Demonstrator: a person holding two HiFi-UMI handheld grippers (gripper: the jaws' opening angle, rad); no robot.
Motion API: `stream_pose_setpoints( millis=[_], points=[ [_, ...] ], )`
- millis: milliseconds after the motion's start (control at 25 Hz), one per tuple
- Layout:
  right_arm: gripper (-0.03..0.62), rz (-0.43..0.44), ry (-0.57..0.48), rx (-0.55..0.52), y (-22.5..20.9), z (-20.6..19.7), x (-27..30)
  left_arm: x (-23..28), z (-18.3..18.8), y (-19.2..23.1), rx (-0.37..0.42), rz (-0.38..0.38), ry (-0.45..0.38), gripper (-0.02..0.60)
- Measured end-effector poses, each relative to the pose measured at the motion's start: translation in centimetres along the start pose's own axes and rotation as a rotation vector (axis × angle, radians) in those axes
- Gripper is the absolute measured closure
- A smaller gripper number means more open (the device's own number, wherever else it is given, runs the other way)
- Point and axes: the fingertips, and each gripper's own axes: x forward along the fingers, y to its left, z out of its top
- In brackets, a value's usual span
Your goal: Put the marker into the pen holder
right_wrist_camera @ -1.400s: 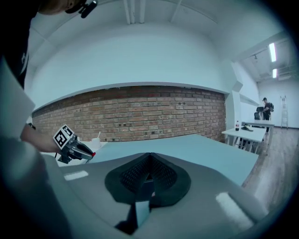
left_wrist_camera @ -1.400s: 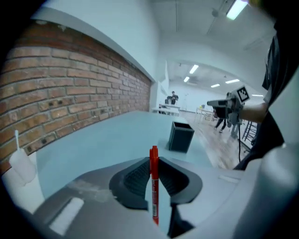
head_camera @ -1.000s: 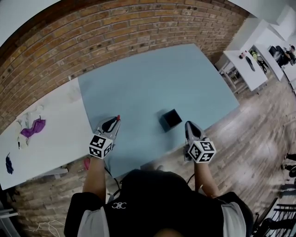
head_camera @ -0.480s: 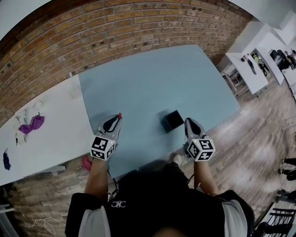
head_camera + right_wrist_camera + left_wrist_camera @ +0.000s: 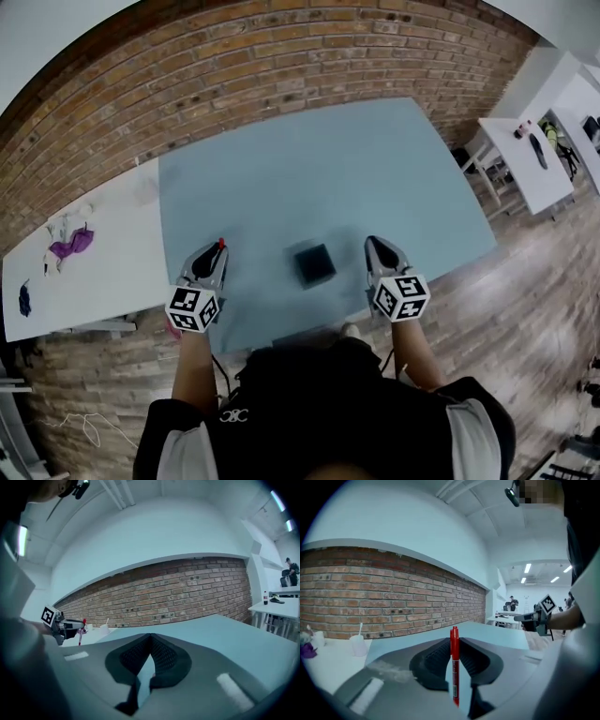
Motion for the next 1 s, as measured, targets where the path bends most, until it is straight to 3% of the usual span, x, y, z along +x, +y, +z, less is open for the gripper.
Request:
stream_pose_setpoints(
  millis=[120, 360, 480, 600, 760, 1000],
  points=[
    [0.589, 0.081, 0.004, -0.012, -2.4, 1.1, 0.3, 0.7, 0.8, -2.3, -0.038, 0.062, -0.007, 0.518],
    [0.589, 0.229, 0.048, -0.044, -5.0, 1.6, -0.2, 2.1, 1.7, -7.6, -0.014, 0.169, 0.005, 0.518],
    [0.589, 0.27, 0.073, -0.058, -6.1, 0.9, -1.0, 2.5, 2.5, -9.6, -0.055, 0.201, -0.051, 0.518],
    [0.589, 0.291, 0.082, -0.042, -7.0, 1.0, -1.3, 3.5, 4.4, -10.6, -0.158, 0.195, -0.159, 0.518],
    [0.589, 0.319, 0.089, -0.05, -7.1, 1.3, -1.9, 5.4, 7.4, -11.8, -0.188, 0.167, -0.252, 0.518],
    [0.589, 0.309, 0.084, -0.068, -7.4, 1.5, -2.3, 8.5, 7.7, -14.6, -0.161, 0.087, -0.234, 0.518]
  ],
)
